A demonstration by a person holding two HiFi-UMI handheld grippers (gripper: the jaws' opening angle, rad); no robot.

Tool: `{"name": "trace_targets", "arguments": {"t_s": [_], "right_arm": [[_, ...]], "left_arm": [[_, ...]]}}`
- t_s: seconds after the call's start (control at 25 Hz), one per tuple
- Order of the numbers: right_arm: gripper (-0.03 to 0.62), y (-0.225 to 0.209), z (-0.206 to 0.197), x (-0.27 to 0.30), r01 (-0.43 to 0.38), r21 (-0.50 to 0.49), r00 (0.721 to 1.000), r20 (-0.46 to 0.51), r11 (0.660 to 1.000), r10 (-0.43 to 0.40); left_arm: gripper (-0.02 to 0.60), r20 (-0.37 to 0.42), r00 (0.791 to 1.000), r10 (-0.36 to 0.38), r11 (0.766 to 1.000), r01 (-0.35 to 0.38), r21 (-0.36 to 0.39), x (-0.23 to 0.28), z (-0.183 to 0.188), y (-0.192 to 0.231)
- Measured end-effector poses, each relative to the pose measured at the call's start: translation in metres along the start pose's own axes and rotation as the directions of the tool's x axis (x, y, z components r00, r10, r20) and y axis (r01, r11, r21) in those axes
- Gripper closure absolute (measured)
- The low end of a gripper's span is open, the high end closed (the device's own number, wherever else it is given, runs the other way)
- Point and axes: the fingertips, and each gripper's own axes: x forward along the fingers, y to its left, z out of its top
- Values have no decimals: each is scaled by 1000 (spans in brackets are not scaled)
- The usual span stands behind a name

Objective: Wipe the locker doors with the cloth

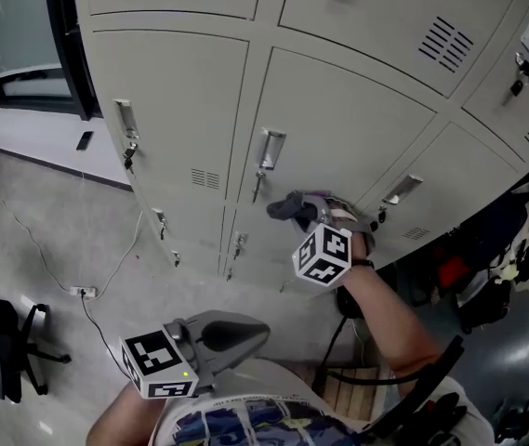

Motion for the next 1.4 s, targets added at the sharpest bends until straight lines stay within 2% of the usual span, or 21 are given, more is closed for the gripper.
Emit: {"name": "trace_targets", "arguments": {"t_s": [0.44,0.56,0.64,0.76,0.88,1.08,1.24,1.4], "right_arm": [[485,54,-18,47,-147,4,987,-66,989,147],[484,50,-11,33,-180,30,982,-57,983,182],[484,35,3,9,-174,44,984,-31,984,175],[484,-2,30,-37,-116,36,993,27,993,116],[484,-55,61,-86,-13,37,994,105,999,9],[484,-142,101,-163,207,24,961,184,978,-208],[484,-194,116,-198,338,-13,925,187,941,-330],[484,-212,113,-191,380,-51,918,147,924,-369]], "left_arm": [[580,1,1000,8,1000,-8,11,-7,6,2],[580,1,1000,1,1000,-1,18,-9,5,3],[580,1,1000,-8,1000,8,20,-10,4,4],[580,2,1000,-25,999,25,25,-11,10,3],[580,-3,999,-45,998,45,41,-9,19,0],[580,-15,995,-99,994,99,48,-2,19,-4],[580,-26,991,-130,990,131,46,-1,18,-7],[580,-34,990,-135,990,136,41,-5,19,-7]]}}
